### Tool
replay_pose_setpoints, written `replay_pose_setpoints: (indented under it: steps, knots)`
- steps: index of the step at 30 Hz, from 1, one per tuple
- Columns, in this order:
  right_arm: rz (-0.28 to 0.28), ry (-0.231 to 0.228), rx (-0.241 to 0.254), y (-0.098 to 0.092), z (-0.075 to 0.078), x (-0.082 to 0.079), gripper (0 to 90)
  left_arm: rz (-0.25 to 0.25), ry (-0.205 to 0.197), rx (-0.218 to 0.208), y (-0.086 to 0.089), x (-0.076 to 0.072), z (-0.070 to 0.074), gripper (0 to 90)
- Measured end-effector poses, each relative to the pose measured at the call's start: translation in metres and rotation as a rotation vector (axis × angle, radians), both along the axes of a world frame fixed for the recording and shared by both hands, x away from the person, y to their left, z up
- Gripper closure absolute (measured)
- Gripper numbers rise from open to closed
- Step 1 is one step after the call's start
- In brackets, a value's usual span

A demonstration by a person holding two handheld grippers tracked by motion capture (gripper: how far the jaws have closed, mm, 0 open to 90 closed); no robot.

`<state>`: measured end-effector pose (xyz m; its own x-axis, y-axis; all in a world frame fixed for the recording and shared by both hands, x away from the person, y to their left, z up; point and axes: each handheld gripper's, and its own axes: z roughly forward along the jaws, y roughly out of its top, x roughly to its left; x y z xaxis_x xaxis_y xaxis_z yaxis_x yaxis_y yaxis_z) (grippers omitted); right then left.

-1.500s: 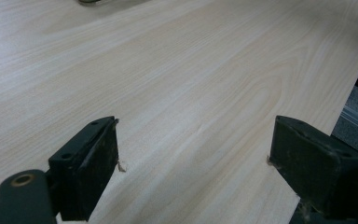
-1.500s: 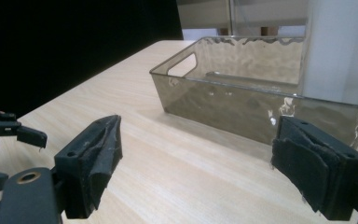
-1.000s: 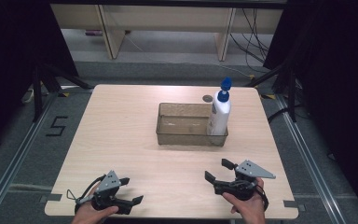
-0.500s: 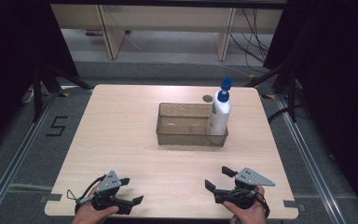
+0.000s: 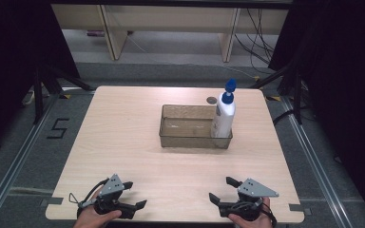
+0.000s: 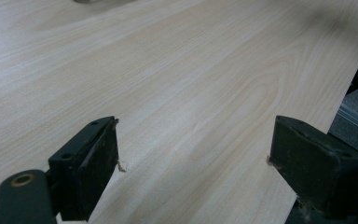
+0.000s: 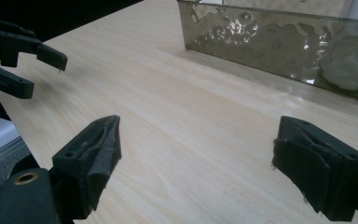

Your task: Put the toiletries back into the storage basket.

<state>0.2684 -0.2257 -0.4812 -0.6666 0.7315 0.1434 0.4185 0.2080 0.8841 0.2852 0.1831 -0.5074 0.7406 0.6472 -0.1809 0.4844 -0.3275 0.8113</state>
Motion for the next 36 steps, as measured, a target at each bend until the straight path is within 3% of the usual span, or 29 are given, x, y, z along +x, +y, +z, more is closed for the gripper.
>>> replay_pose_setpoints:
  steps: [1,2,5,7,8,10,12,13,14,16,17,19,20,23,24,26,27,32,35,36]
  knots:
    - [-0.009,0.029,0.014,0.001,0.000,-0.003,15.4,-0.001,0.000,0.001,0.000,0.000,0.000,14.8]
    - [-0.002,-0.011,0.004,-0.001,-0.001,-0.001,15.4,-0.006,0.005,0.006,0.000,0.000,0.000,14.8]
    - [-0.011,0.002,0.010,-0.001,-0.002,-0.005,15.4,-0.003,0.007,0.008,0.000,0.000,0.000,14.8]
    - [-0.001,-0.018,0.002,-0.002,-0.003,-0.005,15.4,-0.003,0.010,0.008,0.000,0.000,0.000,14.8]
    - [-0.003,0.000,0.000,-0.003,-0.003,-0.007,15.4,-0.005,0.009,0.016,0.001,0.000,0.000,14.8]
    - [-0.003,-0.018,-0.003,-0.003,-0.004,-0.007,15.4,-0.003,0.009,0.007,0.000,0.000,0.000,14.8]
    - [0.003,-0.005,-0.014,-0.004,-0.005,-0.008,15.4,-0.007,0.008,0.006,0.000,0.000,0.000,14.8]
    - [-0.006,0.028,-0.004,-0.004,-0.005,-0.011,15.4,-0.011,0.007,0.004,-0.001,0.000,0.000,14.8]
    - [0.001,-0.001,-0.022,-0.005,-0.005,-0.010,15.4,-0.015,0.007,0.013,0.000,0.000,0.000,14.8]
    - [-0.010,0.019,0.010,-0.004,-0.006,-0.012,15.4,-0.012,0.010,0.002,-0.001,0.000,0.000,14.8]
    - [0.003,-0.008,-0.001,-0.006,-0.006,-0.011,15.4,-0.012,0.010,0.003,-0.001,0.000,0.000,14.8]
    - [-0.017,0.013,0.001,-0.007,-0.006,-0.014,15.4,-0.019,0.009,0.018,0.000,0.000,0.000,14.8]
    - [-0.005,-0.030,-0.022,-0.009,-0.006,-0.012,15.4,-0.016,0.009,0.008,-0.001,0.000,0.000,14.8]
    - [-0.020,-0.027,0.001,-0.009,-0.007,-0.013,15.4,-0.016,0.009,0.012,-0.001,0.000,0.000,14.8]
    - [-0.030,-0.031,-0.016,-0.010,-0.007,-0.013,15.4,-0.017,0.008,0.012,-0.001,0.000,0.000,14.8]
    - [-0.031,-0.028,-0.018,-0.010,-0.007,-0.014,15.4,-0.016,0.005,0.013,-0.001,0.000,0.000,14.9]
    - [-0.042,0.015,0.002,-0.008,-0.006,-0.016,15.4,-0.014,0.003,0.013,-0.001,0.000,0.000,14.8]
    - [-0.048,0.017,-0.001,-0.008,-0.007,-0.016,15.4,-0.009,0.002,0.005,-0.001,0.000,0.000,14.8]
    - [-0.039,-0.036,-0.030,-0.010,-0.008,-0.013,15.4,-0.008,-0.007,0.006,-0.001,0.000,0.000,14.8]
    - [-0.053,0.017,-0.013,-0.009,-0.007,-0.016,15.4,-0.008,-0.009,0.006,-0.001,0.000,0.000,14.8]
